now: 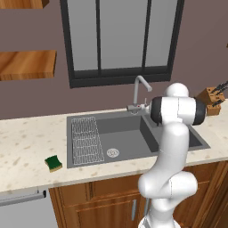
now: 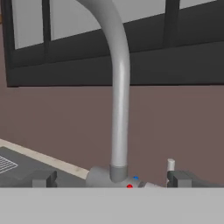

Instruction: Soak the sponge with water for a few seconds and then drop it inside the sink.

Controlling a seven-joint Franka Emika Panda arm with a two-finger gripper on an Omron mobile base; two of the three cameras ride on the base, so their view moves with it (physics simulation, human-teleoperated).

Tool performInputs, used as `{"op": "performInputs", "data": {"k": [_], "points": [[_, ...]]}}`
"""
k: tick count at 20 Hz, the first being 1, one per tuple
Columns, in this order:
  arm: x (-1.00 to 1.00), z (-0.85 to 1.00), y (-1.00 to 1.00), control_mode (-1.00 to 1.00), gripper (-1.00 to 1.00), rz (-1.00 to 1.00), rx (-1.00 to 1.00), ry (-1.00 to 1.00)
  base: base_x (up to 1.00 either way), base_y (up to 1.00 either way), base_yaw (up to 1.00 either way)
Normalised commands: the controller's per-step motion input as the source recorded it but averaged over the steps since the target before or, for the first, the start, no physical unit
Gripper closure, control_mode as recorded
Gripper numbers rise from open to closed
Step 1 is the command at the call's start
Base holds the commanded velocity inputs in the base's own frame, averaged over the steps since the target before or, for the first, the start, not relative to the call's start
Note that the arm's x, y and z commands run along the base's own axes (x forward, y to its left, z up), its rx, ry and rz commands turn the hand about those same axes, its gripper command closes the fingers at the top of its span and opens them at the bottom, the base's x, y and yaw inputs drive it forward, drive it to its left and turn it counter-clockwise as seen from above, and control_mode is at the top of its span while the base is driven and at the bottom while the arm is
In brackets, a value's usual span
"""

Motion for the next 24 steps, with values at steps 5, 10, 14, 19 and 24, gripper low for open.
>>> {"op": "performInputs", "data": {"k": [5,10,14,19,24], "points": [[0.0,-0.1,0.0,-1.0,-1.0,0.0,0.03,-0.04,0.0,0.0,0.0],[0.08,-0.03,-0.09,-1.0,-1.0,0.0,0.03,0.0,0.0,0.0,0.0],[0.13,0.0,-0.2,-1.0,-1.0,0.0,0.03,0.0,0.0,0.0,0.0],[0.17,0.0,-0.18,-1.0,-1.0,0.0,0.01,0.0,0.0,0.0,0.0],[0.09,0.0,-0.02,-1.0,-1.0,0.0,0.0,0.0,0.0,0.0,0.0]]}}
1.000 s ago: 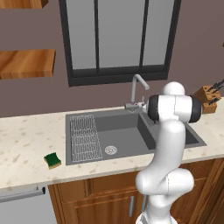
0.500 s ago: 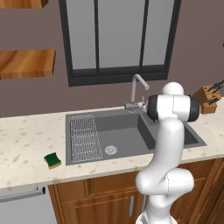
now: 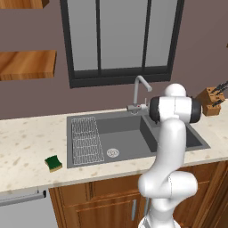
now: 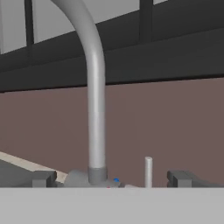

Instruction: Soak the sponge with water for a few seconds and then drop it inside the sink.

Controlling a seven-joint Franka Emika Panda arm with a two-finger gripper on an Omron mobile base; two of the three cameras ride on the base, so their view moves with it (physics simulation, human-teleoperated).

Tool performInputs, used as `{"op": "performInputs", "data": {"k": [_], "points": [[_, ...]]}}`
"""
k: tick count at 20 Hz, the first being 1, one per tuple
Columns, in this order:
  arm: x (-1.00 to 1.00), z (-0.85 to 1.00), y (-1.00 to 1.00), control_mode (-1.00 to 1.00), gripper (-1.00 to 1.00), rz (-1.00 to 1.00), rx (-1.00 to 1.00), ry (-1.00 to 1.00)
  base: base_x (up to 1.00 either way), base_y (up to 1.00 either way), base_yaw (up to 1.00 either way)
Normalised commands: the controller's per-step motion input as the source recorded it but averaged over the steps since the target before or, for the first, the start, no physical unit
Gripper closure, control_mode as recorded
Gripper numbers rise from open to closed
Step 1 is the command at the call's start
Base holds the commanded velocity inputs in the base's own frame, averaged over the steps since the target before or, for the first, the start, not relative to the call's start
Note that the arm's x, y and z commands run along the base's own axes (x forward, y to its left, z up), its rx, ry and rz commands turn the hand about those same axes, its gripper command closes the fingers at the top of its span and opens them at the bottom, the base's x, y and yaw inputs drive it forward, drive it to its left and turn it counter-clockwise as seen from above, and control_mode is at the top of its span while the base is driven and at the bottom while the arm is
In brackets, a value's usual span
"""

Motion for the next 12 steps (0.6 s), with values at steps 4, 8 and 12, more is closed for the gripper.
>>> {"op": "performInputs", "data": {"k": [4,8,12], "points": [[0.16,0.0,0.0,-1.0,-1.0,0.0,0.0,0.0,0.0,0.0,0.0],[0.24,0.0,0.0,-1.0,-1.0,0.0,0.0,0.0,0.0,0.0,0.0],[0.28,0.0,0.0,-1.0,-1.0,0.0,0.0,0.0,0.0,0.0,0.0]]}}
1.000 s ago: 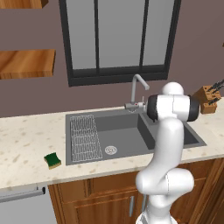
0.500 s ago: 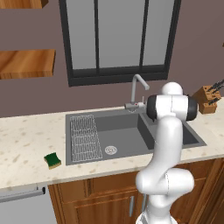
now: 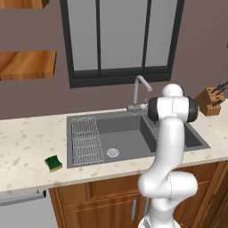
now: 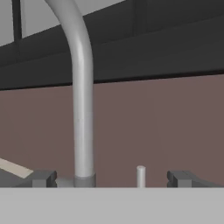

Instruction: Soak the sponge with water for a few seconds and then drop it inside the sink.

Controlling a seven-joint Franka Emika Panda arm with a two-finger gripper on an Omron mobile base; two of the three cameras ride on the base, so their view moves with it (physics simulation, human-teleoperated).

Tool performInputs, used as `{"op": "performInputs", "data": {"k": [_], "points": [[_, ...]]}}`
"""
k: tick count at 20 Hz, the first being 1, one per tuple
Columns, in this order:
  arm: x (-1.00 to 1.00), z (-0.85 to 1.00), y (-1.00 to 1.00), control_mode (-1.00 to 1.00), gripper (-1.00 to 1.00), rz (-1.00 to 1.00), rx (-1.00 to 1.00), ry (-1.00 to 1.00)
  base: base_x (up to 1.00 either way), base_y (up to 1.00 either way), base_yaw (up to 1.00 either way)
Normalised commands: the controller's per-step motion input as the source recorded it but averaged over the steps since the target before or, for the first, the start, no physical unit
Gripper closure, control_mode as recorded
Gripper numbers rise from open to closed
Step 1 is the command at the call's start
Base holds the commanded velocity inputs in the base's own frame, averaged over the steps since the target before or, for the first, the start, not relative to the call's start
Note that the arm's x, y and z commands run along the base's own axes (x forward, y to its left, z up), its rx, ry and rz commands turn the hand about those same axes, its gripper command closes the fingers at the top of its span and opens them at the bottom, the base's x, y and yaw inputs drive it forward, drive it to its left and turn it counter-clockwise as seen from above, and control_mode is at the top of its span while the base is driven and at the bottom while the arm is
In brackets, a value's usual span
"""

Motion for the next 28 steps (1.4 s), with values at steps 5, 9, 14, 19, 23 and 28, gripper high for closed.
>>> {"op": "performInputs", "data": {"k": [5,9,14,19,23,28], "points": [[0.19,-0.08,0.0,-1.0,-1.0,0.0,0.0,0.0,0.0,0.0,0.0],[0.2,-0.14,0.0,-1.0,-1.0,0.0,0.0,0.0,0.0,0.0,0.0],[0.2,-0.14,0.0,-1.0,-1.0,0.0,0.0,0.0,0.0,0.0,0.0],[0.21,-0.1,0.0,-1.0,-1.0,0.0,0.0,0.0,0.0,0.0,0.0],[0.19,-0.04,0.0,-1.0,-1.0,0.0,0.0,0.0,0.0,0.0,0.0],[0.18,-0.06,0.0,-1.0,-1.0,0.0,0.0,0.0,0.0,0.0,0.0]]}}
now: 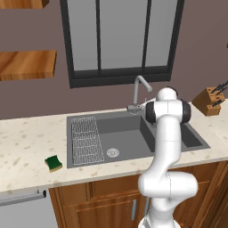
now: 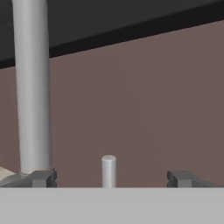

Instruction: Soak the sponge with water for a few seconds and then drop it inside the sink.

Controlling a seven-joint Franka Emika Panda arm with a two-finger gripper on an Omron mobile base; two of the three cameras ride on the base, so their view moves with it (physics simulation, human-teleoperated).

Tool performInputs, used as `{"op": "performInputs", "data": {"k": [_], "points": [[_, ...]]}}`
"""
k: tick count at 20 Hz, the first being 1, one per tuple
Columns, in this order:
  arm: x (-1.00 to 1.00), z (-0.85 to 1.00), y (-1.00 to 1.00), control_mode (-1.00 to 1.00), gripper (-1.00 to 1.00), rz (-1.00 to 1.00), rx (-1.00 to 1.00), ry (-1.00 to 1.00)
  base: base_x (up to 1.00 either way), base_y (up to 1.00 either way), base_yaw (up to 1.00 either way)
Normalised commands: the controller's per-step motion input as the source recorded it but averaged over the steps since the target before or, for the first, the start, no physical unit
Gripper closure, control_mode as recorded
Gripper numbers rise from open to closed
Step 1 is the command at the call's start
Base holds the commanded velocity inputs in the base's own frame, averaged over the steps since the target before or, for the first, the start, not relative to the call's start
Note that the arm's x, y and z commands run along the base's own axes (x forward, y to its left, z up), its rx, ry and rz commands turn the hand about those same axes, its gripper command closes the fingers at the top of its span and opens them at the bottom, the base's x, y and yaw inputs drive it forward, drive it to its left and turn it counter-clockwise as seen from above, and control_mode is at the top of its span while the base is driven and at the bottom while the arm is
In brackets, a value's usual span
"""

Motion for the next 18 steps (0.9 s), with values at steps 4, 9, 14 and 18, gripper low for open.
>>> {"op": "performInputs", "data": {"k": [4,9,14,18], "points": [[0.18,-0.07,-0.03,-1.0,-1.0,0.0,0.0,0.0,0.0,0.0,0.0],[0.19,-0.04,0.0,-1.0,-1.0,0.0,0.0,0.0,0.0,0.0,0.0],[0.21,0.0,0.0,-1.0,-1.0,0.0,0.0,0.0,0.0,0.0,0.0],[0.1,0.0,-0.01,-1.0,-1.0,-0.04,0.0,0.0,0.0,0.0,0.0]]}}
